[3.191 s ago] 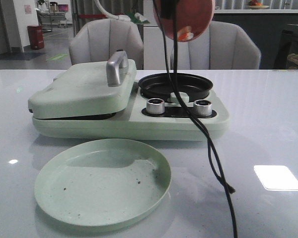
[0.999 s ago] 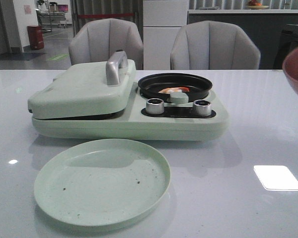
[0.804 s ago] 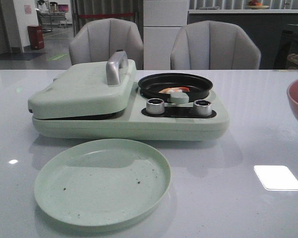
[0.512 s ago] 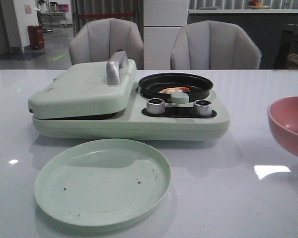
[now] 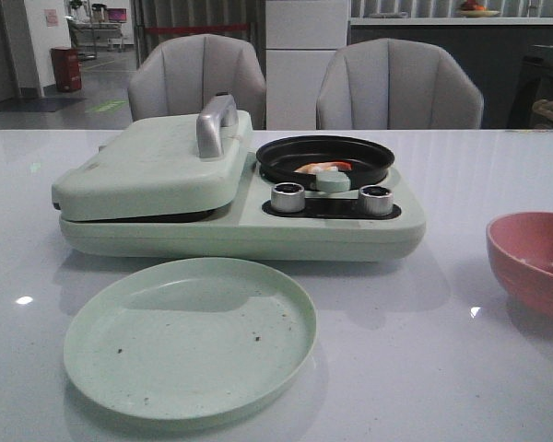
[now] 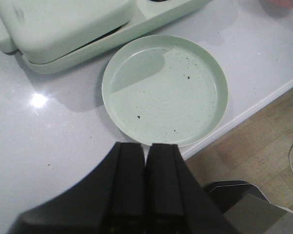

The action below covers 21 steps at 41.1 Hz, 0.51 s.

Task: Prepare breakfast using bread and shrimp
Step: 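Carry the empty bowl back and set it down with the right gripper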

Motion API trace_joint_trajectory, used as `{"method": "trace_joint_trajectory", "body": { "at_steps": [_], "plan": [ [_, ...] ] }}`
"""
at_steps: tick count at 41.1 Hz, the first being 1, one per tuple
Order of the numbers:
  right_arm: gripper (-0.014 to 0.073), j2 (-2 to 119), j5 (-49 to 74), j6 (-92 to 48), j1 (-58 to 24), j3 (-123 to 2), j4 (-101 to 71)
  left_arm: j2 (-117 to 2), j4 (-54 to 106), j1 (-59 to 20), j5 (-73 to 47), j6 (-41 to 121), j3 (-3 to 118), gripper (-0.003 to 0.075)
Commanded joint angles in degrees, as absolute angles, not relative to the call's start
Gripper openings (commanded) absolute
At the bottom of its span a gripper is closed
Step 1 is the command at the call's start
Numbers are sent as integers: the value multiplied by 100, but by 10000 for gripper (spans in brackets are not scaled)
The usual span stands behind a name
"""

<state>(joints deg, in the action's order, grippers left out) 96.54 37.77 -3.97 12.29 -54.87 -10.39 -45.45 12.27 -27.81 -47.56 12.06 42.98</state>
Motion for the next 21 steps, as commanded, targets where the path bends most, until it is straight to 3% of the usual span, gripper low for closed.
{"method": "trace_joint_trajectory", "body": {
  "at_steps": [1, 13, 21],
  "plan": [
    [440, 9417, 3636, -451, 1255, -5653, -933, -4506, 1361, -2830, -4423, 1159, 4451, 99],
    [463, 8416, 3727, -451, 1056, -5653, -799, -4506, 1361, -2830, -4423, 1159, 4451, 99],
    [463, 7244, 3985, -451, 190, -5627, -669, -4506, 1361, -2830, -4423, 1159, 4451, 99]
  ]
}}
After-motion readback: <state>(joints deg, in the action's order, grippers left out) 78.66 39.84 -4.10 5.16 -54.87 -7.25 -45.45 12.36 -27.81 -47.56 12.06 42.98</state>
